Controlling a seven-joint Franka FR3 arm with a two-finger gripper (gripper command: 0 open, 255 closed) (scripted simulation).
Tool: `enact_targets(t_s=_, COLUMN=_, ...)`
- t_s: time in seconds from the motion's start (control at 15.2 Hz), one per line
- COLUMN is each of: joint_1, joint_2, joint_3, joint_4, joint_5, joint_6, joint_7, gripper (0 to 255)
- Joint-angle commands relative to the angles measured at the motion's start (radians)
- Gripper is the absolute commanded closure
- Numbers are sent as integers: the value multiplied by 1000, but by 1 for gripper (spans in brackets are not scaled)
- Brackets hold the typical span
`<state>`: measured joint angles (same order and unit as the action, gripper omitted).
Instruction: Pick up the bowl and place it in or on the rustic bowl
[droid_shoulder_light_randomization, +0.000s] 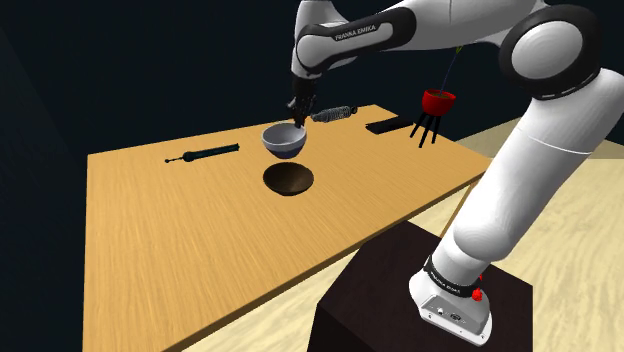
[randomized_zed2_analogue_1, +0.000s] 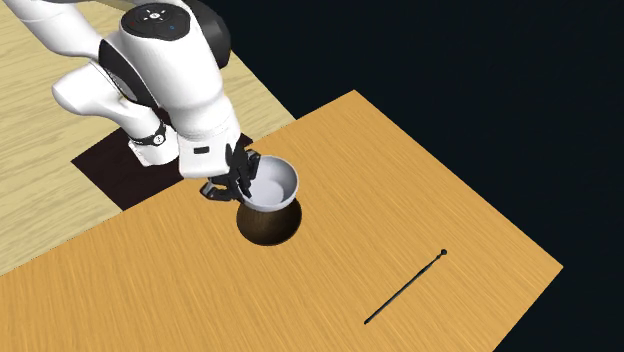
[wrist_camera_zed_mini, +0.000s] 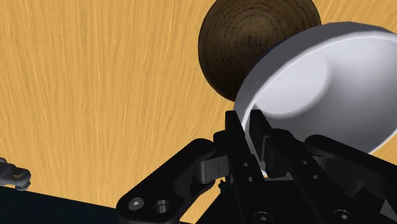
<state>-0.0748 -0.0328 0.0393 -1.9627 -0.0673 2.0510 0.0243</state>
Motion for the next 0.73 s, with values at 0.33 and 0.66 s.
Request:
enact_targets(t_s=0.33, joint_1=-20, joint_2=-16, joint_3=-22, joint_4=-75, joint_5=4, joint_6=62, joint_7=-42, gripper=255)
enact_targets(t_s=0.66, joint_1=-20, joint_2=4, joint_3=-23, joint_4=-121, joint_5=1, joint_6=128, joint_7=-38, gripper=255)
